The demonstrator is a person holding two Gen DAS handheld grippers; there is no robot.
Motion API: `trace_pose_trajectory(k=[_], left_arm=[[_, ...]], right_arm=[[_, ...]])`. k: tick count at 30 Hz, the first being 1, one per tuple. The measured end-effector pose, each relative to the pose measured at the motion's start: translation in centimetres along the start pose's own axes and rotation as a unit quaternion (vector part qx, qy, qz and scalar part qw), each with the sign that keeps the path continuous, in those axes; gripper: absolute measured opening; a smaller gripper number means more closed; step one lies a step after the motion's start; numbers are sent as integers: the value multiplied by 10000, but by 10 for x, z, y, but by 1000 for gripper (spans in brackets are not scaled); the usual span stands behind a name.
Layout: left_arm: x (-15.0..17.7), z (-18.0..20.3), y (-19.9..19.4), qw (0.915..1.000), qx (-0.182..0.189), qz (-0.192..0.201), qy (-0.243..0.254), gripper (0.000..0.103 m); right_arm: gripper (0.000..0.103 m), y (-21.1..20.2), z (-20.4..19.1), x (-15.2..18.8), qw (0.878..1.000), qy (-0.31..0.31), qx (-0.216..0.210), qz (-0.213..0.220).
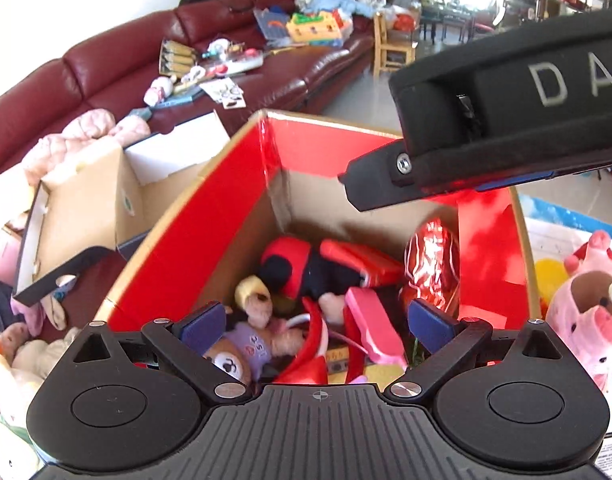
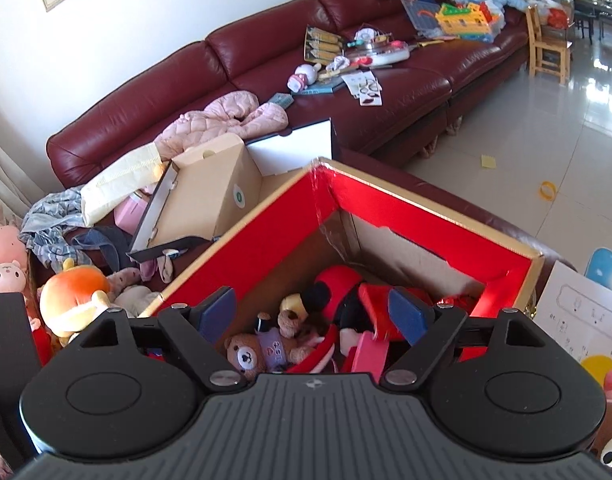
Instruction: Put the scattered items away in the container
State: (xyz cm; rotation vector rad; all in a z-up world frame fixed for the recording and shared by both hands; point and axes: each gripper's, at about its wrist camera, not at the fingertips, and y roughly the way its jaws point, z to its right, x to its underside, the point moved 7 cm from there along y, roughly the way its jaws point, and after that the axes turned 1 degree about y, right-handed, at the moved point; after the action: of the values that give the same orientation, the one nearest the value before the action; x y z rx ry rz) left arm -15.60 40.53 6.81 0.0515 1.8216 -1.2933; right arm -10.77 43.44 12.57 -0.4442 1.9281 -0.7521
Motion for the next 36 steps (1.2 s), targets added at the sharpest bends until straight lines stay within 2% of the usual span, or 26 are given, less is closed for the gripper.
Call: trace_pose_trajectory(k=[7, 11, 14, 17, 22, 28, 31, 36], left_arm=[[14, 3, 17, 9998, 2, -38, 187, 103], [22, -2, 10, 9998, -35, -81, 186, 103], [30, -9, 13, 9989, -278, -327, 182, 103], [36, -11, 22, 9982, -223, -543, 94, 103], [42, -16, 26, 9979, -251, -604, 1, 103], [49, -12, 22, 9976, -311, -582, 216, 103], [54, -11, 16, 9980, -181, -531, 292, 103], [60, -13, 6, 9983, -162, -362, 435, 102]], right_arm=[[88, 8, 4, 13, 9997, -19, 67, -236], [89, 11, 2, 18, 9992, -113, 124, -358], [90, 14, 3, 22, 9987, -202, 187, -424], [91, 15, 6, 25, 9983, -226, 251, -478], [92, 19, 15, 35, 9967, -322, 449, -600], [93, 26, 21, 52, 9884, -882, 820, -929], [93, 27, 19, 57, 9845, -1171, 852, -984], [95, 31, 12, 64, 9780, -1551, 845, -1114]])
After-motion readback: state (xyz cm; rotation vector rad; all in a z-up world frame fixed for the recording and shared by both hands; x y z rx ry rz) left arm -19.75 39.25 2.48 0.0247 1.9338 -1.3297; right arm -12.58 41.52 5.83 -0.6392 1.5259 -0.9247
